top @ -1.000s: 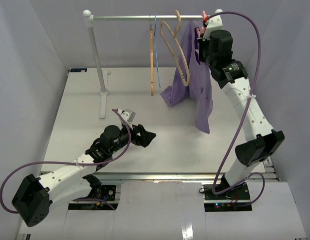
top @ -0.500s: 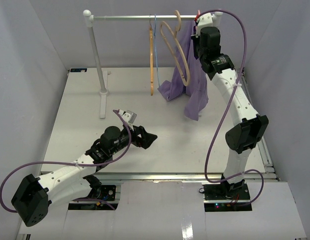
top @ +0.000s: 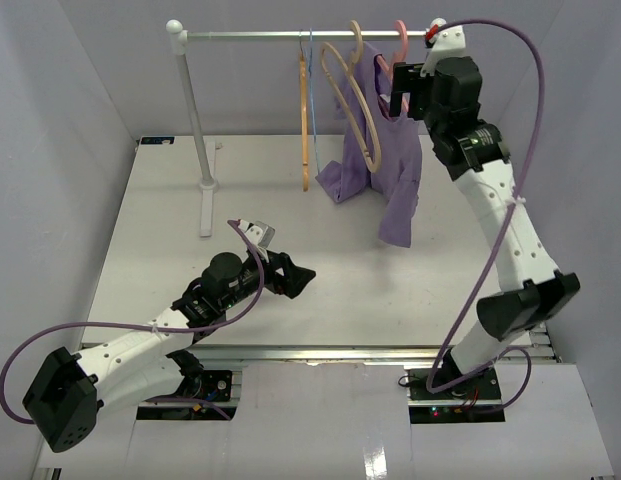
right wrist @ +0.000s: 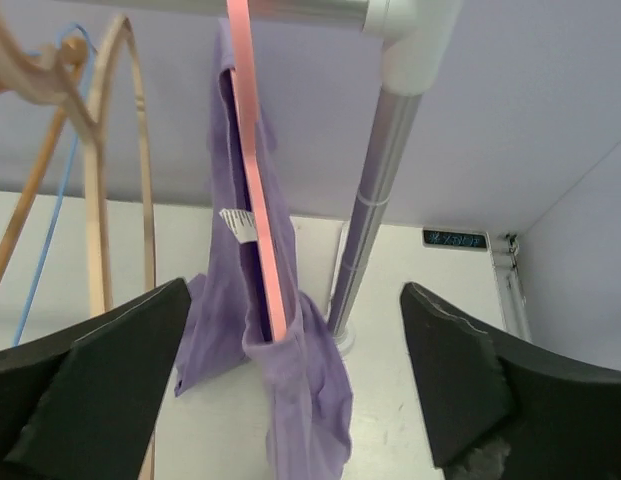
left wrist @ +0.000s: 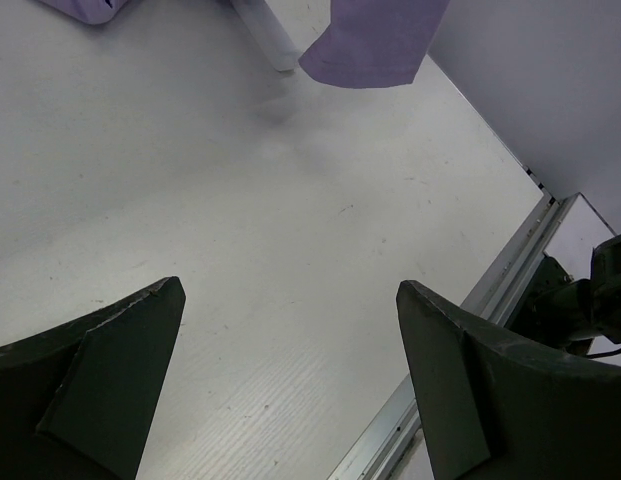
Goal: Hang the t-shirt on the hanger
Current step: Place the hanger at the clothesline, then reset both arms
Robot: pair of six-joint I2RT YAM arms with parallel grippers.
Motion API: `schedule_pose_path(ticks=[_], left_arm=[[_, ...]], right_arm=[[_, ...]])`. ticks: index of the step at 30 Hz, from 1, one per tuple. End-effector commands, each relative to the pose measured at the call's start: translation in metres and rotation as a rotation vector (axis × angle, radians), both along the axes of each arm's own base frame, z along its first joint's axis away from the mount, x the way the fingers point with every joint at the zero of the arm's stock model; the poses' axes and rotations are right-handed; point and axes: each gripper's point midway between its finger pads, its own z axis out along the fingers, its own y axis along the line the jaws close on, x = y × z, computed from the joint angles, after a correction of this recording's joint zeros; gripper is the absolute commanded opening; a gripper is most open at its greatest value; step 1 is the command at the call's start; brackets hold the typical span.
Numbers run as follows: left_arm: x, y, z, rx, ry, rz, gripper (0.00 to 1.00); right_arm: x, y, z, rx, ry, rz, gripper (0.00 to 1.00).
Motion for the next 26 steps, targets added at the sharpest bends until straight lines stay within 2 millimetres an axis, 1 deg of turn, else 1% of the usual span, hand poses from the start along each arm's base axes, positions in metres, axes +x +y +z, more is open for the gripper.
schedule_pose_path(ticks=[1,2,4,6,9,11,14,16,17,19,20,24,26], left_arm=[[0.004,0.006,0.007,0.008,-0.063,0.029,0.98],[0.005,0.007,0.008,0.008,-0.07,0.032,0.98],[0.005,0.008,0.008,0.009,-0.083,0.034,0.98],[0.004,0.009,0.009,0.005,-0.096,0.034,0.98],[0.005,0.01,0.009,0.013,-0.113,0.039,0.98],[0.006,0.012,0.009,0.017,-0.119,0.046,0.98],[0.007,0.013,0.01,0.02,-0.134,0.056,0.98],[0.006,0.013,0.012,0.017,-0.14,0.046,0.98],[0.005,0.013,0.013,0.016,-0.144,0.042,0.98],[0.005,0.013,0.014,0.014,-0.151,0.041,0.98],[0.004,0.013,0.015,0.014,-0.156,0.042,0.98],[0.005,0.016,0.017,0.015,-0.164,0.054,0.98],[0.005,0.016,0.016,0.019,-0.162,0.055,0.98]], right_arm=[[-0.055,-0.01,0.02,0.1,-0.002,0.035,0.93],[-0.067,-0.012,0.019,0.117,0.009,0.043,0.91],[-0.085,-0.012,-0.017,0.121,0.081,0.068,0.9],[-0.11,-0.017,-0.019,0.17,0.053,0.078,0.9],[-0.143,-0.021,-0.045,0.24,0.06,0.101,0.9],[-0.162,-0.021,-0.062,0.254,0.066,0.139,0.9],[-0.196,-0.023,-0.074,0.275,0.028,0.208,0.9],[-0.205,-0.027,-0.1,0.259,0.074,0.199,0.9],[-0.21,-0.029,-0.108,0.257,0.088,0.198,0.9],[-0.214,-0.029,-0.132,0.247,0.132,0.196,0.9],[-0.217,-0.029,-0.136,0.251,0.133,0.205,0.9],[-0.217,-0.026,-0.166,0.233,0.183,0.216,0.9],[-0.217,-0.025,-0.175,0.226,0.188,0.224,0.9]])
